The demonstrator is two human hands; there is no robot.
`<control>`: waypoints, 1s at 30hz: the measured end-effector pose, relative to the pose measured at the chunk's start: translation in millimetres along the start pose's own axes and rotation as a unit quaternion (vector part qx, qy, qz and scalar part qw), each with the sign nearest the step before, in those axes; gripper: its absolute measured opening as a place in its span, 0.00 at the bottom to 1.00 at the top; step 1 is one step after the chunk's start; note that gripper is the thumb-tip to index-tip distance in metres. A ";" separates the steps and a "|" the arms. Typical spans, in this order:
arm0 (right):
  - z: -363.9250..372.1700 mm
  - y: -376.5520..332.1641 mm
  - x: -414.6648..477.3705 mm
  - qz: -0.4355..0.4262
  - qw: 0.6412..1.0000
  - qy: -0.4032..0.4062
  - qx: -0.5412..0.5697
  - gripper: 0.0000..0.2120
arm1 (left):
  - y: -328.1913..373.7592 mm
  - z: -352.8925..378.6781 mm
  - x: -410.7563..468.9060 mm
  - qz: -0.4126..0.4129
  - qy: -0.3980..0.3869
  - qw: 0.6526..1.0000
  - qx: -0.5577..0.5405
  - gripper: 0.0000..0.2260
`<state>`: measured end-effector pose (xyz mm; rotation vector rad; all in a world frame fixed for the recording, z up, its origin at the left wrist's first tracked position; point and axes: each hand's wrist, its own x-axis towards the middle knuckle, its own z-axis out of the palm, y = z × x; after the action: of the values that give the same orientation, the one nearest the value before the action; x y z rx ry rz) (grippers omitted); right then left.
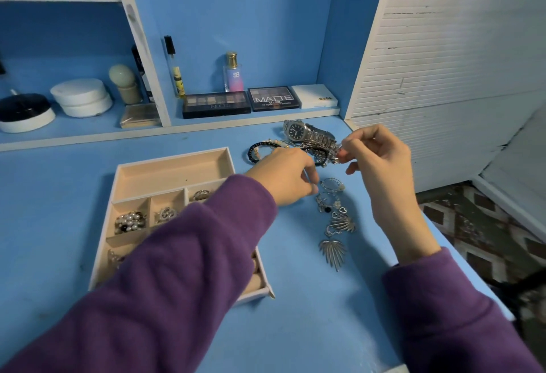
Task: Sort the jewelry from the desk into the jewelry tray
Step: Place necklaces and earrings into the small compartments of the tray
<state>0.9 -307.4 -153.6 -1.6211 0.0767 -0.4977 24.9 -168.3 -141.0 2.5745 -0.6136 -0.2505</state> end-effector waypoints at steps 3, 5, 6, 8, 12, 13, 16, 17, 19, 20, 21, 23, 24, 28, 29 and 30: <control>0.5 0.7 -0.1 0.005 1.000 0.005 0.000 0.05 | 6.1 5.9 7.4 -0.011 -0.011 1.000 0.004 0.07; 0.3 0.6 0.0 0.006 1.000 0.005 -0.002 0.06 | 9.4 10.4 10.8 -0.018 -0.012 1.000 0.001 0.06; 0.2 0.6 -0.1 0.005 1.000 0.005 -0.004 0.06 | 11.1 12.3 12.0 -0.022 -0.010 1.000 -0.002 0.06; 0.3 0.6 -0.4 0.002 1.000 0.004 -0.006 0.05 | 13.4 15.1 14.3 -0.028 -0.008 1.000 -0.002 0.06; 1.4 1.0 -1.3 -0.002 1.000 0.002 -0.014 0.04 | 14.9 18.8 18.4 -0.038 -0.019 0.999 0.007 0.07; 1.6 0.9 -1.2 -0.002 1.000 0.002 -0.015 0.03 | 15.1 19.5 18.8 -0.040 -0.023 0.999 0.009 0.07; 1.0 0.8 -1.1 -0.002 1.000 0.005 -0.016 0.02 | 15.8 19.3 18.3 -0.034 -0.027 0.999 0.008 0.05; 0.8 0.7 -1.1 -0.004 1.000 0.005 -0.015 0.03 | 15.2 18.8 18.1 -0.033 -0.028 0.999 0.003 0.04; 0.4 0.3 -1.4 -0.006 1.000 0.006 -0.015 0.05 | 14.0 16.3 16.7 -0.037 -0.030 0.999 -0.015 0.01; 0.3 0.1 -1.4 -0.006 1.000 0.007 -0.015 0.05 | 13.4 14.7 16.0 -0.039 -0.030 0.998 -0.028 0.02; 0.4 -0.2 -1.5 -0.005 1.000 0.007 -0.013 0.06 | 12.8 13.1 15.2 -0.042 -0.028 0.998 -0.044 0.02; 0.5 -0.5 -1.2 -0.001 1.000 0.010 -0.003 0.06 | 12.3 9.7 12.9 -0.044 -0.019 0.996 -0.079 0.02; 0.6 -0.6 -1.1 -0.001 1.000 0.011 -0.001 0.06 | 12.5 8.1 11.5 -0.045 -0.012 0.994 -0.100 0.01; 0.8 -1.0 -1.7 0.000 1.000 0.019 0.001 0.06 | 11.9 3.9 6.9 -0.047 0.015 0.984 -0.172 0.01; 0.9 -1.2 -1.7 0.000 1.000 0.020 0.003 0.06 | 11.3 2.8 5.7 -0.048 0.022 0.982 -0.180 0.01; 1.1 -1.5 -2.1 0.001 1.000 0.019 0.006 0.06 | 10.8 1.4 4.0 -0.048 0.028 0.982 -0.183 0.01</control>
<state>-0.9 -305.5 -152.8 -1.6002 0.1026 -0.5265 23.9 -179.1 -137.1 2.2495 -0.3824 -0.2925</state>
